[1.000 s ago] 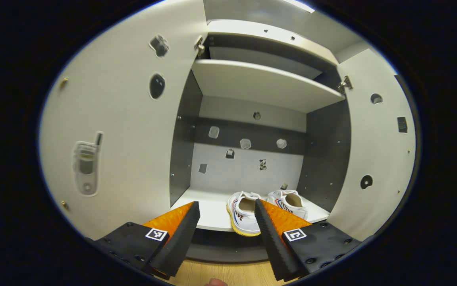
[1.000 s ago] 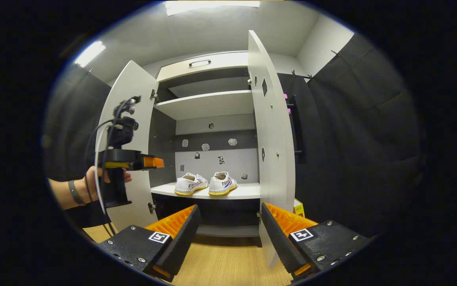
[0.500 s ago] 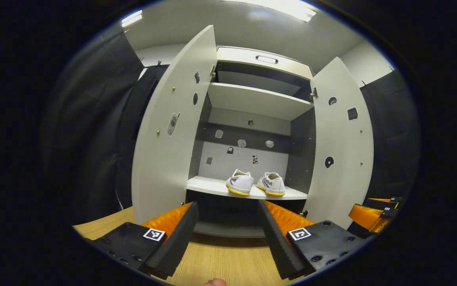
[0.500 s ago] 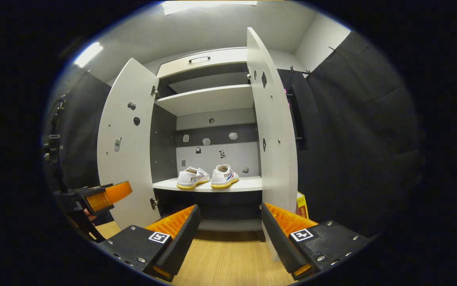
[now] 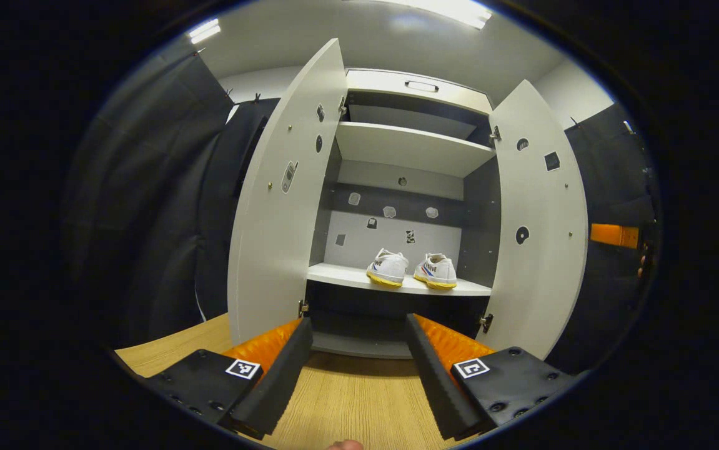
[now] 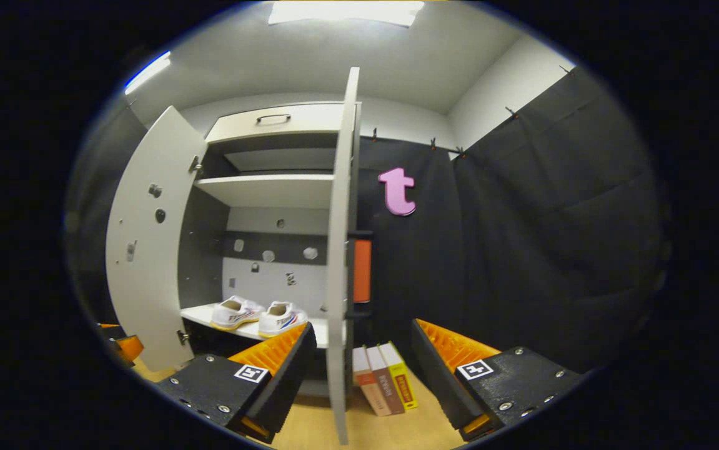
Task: Grab one shoe with the right hand and put it into the shoe cabinet, grab the other shoe with the left hand and put it into the shoe cabinet; then close the right door with the right hand and the left door with the left hand.
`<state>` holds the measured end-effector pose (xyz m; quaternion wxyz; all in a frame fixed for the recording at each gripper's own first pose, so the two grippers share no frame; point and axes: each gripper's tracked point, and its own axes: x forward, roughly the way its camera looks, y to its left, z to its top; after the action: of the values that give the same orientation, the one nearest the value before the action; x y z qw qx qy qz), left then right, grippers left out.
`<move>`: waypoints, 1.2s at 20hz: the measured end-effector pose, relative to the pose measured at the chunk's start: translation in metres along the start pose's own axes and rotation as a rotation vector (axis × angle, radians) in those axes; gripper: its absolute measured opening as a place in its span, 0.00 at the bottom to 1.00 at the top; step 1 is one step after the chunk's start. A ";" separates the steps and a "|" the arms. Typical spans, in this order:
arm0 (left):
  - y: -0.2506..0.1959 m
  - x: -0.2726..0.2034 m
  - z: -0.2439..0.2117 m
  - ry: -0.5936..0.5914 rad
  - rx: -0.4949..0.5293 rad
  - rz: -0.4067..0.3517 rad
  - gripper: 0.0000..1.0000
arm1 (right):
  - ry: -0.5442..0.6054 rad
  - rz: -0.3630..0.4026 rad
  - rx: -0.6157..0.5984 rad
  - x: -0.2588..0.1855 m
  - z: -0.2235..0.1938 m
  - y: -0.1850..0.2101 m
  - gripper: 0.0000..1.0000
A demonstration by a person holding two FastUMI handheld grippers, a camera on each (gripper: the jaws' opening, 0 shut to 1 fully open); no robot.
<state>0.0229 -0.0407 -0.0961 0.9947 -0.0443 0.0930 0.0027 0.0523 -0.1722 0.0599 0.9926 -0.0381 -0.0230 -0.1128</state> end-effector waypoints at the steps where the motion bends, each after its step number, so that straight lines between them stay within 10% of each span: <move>1: -0.001 0.000 -0.001 0.004 -0.006 -0.007 0.96 | -0.018 -0.030 -0.003 0.012 0.014 -0.020 0.94; 7: -0.012 -0.002 -0.002 0.004 0.017 -0.039 0.96 | -0.041 -0.102 0.006 0.077 0.046 -0.071 0.94; 24: -0.006 0.006 -0.013 0.013 0.009 -0.046 0.96 | 0.041 -0.015 -0.020 0.091 0.016 -0.009 0.87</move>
<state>0.0263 -0.0482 -0.1099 0.9941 -0.0419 0.0983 -0.0209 0.1376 -0.2002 0.0812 0.9916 -0.0455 -0.0016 -0.1212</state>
